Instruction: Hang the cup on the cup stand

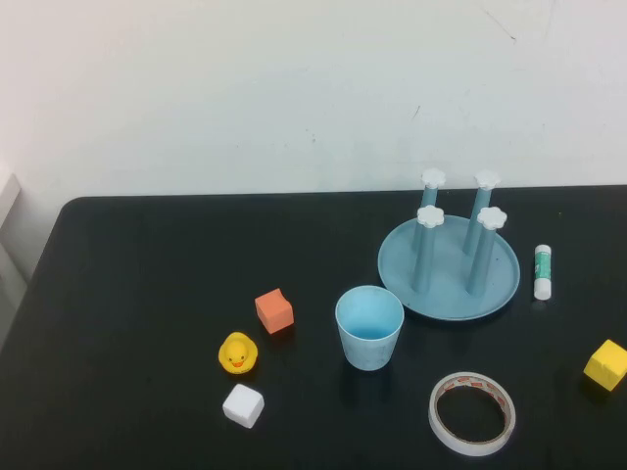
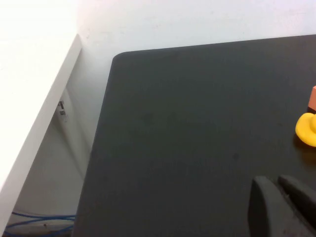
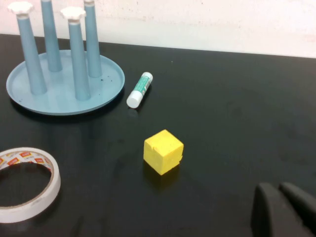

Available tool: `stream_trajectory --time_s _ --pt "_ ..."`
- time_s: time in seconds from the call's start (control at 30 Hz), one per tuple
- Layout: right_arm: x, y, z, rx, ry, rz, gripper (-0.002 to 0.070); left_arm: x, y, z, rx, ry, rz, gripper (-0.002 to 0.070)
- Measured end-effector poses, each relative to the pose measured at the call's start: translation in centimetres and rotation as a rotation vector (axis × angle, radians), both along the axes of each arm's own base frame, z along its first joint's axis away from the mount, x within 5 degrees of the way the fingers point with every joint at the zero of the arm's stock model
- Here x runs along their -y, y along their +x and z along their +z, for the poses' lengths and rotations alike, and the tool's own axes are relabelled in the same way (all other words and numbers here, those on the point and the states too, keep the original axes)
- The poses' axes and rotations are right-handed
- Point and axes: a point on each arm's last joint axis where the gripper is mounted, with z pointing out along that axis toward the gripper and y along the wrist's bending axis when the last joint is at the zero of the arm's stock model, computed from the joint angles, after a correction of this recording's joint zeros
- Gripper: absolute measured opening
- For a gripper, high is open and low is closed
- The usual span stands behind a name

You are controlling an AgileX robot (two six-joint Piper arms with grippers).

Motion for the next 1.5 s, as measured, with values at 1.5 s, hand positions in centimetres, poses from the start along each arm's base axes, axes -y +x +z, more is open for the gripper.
stream_trajectory --time_s 1.5 --pt "0.0 0.0 0.0 0.0 0.0 0.0 -0.0001 0.26 -0.02 0.0 0.001 0.019 -0.052 -0.0001"
